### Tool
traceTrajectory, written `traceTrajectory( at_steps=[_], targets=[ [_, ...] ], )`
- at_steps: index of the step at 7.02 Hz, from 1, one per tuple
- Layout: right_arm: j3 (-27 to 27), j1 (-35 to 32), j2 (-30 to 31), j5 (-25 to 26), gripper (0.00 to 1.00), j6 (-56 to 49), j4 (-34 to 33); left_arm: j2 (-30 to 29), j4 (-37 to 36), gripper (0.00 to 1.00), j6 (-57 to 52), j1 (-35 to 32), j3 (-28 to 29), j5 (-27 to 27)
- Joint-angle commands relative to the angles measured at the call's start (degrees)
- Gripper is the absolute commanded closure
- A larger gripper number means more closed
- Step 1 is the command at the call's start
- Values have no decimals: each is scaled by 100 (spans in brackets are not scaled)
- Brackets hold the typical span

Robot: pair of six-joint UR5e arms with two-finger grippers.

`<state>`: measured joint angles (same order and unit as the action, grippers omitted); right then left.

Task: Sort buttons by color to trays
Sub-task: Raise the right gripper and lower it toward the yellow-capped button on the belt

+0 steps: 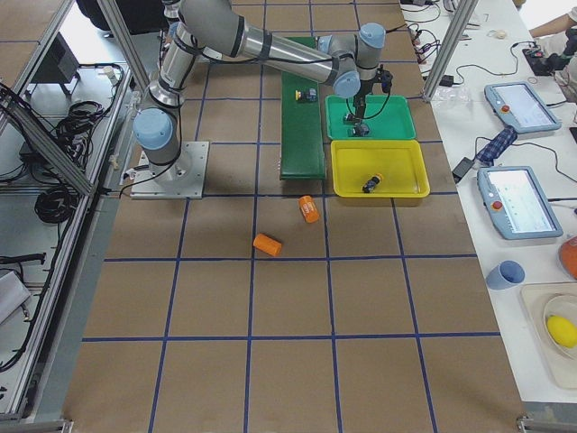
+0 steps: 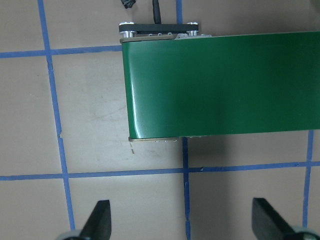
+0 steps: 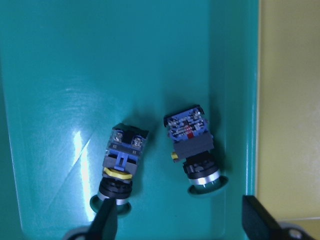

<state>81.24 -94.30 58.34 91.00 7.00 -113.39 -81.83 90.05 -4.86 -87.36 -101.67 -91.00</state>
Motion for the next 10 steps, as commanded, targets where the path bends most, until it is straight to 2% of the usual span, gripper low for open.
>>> traceTrajectory(
  at_steps=[1, 2, 4, 5, 10],
  targets=[
    [163, 305, 824, 41, 0, -477, 1042, 35, -57, 0, 2, 0, -19, -5],
    [581, 542, 1376, 67, 0, -768, 1091, 53, -57, 0, 2, 0, -36, 3],
    [1819, 894, 2510, -20, 0, -1104, 960, -43, -92, 0, 2, 0, -28, 3],
    [2190, 878, 2707, -29, 1, -1052, 811, -44, -214, 0, 11, 9, -37, 3],
    [3106, 878, 2543, -56, 3, -1052, -524, 52, -277, 0, 2, 0, -116, -5]
  ],
)
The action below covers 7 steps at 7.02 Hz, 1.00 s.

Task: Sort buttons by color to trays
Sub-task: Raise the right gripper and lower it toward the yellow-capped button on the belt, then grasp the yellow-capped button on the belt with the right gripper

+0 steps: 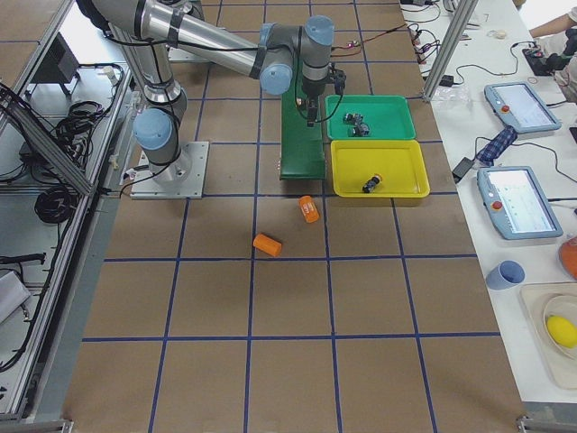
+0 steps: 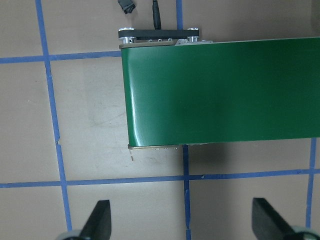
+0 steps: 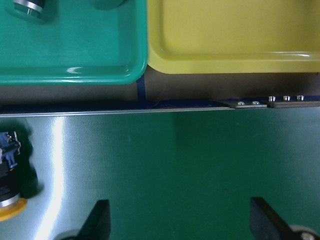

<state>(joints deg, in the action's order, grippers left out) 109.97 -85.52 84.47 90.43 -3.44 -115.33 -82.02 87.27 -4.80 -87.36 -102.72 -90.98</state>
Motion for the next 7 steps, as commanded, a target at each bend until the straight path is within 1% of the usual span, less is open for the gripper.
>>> traceTrajectory(
  at_steps=[1, 3, 5, 6, 7],
  targets=[
    [349, 0, -71, 1, 4, -7, -463, 29, -8, 0, -4, 0, -3, 1],
    [507, 0, -202, 10, 4, -7, -709, -41, -52, 0, -4, 8, -3, 10],
    [543, -9, -151, 10, 4, 19, -728, 45, -35, 0, -4, 8, -12, -7],
    [552, -61, -115, 2, 4, 132, -736, -15, -52, 0, -4, 8, -3, 1],
    [552, -235, -132, -59, 4, 464, -745, -16, -52, 0, -4, 8, -12, 2]
  ],
)
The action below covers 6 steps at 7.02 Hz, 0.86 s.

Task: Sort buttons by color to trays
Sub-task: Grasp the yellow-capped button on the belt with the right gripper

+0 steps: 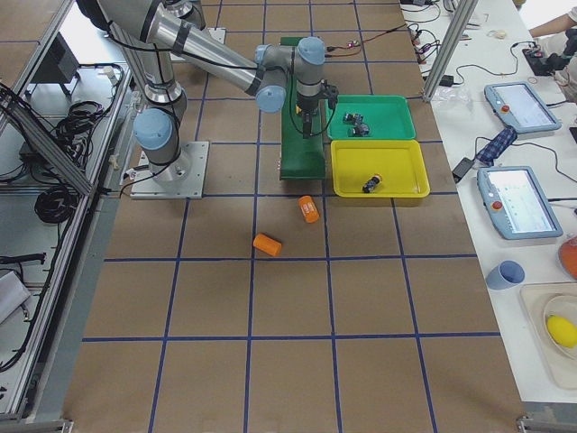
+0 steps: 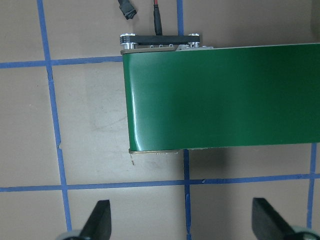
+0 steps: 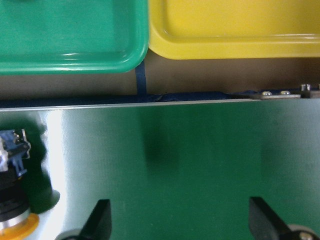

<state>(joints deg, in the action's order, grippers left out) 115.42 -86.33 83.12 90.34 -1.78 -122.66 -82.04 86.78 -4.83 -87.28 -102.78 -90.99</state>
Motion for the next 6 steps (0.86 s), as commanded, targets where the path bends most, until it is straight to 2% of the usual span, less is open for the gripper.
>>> traceTrajectory(
  at_steps=[1, 3, 6],
  targets=[
    [-11, -426, 29, -61, 4, 536, -12, -49, -29, 0, -1, 9, 4, 11],
    [-19, -848, -49, -113, 3, 1055, -239, -14, -30, 0, -10, 9, -5, 2],
    [-28, -886, -313, -96, 6, 1058, -496, -49, -47, 0, -1, 9, -5, 11]
  ],
)
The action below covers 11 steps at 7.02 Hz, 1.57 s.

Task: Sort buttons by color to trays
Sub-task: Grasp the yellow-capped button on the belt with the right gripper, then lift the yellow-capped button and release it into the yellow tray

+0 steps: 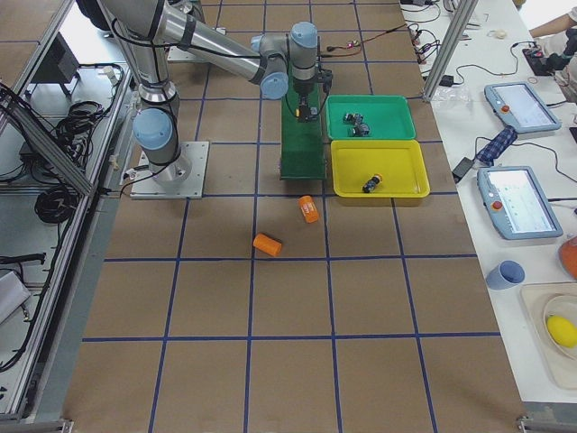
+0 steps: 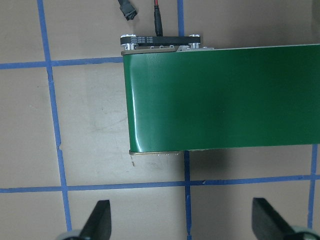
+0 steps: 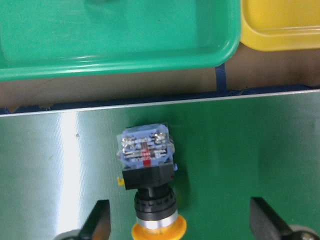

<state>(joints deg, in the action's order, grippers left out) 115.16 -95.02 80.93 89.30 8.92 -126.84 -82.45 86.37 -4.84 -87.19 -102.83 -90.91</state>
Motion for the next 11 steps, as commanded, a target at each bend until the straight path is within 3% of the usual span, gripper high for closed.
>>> traceTrajectory(
  at_steps=[1, 3, 5, 6, 8, 11],
  targets=[
    [-2, -7, -147, 52, 15, -30, -78, 27, 11, 0, -8, 0, 0, -6],
    [15, -7, -296, 105, 31, -48, -121, -8, 3, 0, 1, 0, 0, 3],
    [-19, 27, -297, 105, 94, -100, -139, -17, -6, 0, -8, 0, 0, 3],
    [-81, 132, -288, 122, 100, -249, -113, -17, -6, 0, -8, 0, 0, 3],
    [-823, 553, -366, 158, 100, -530, 323, -43, -15, 0, -17, 0, 0, 12],
    [-2880, 1151, -1926, 193, 100, -1380, 871, -34, -76, 0, -34, 35, 0, -14]
  ],
)
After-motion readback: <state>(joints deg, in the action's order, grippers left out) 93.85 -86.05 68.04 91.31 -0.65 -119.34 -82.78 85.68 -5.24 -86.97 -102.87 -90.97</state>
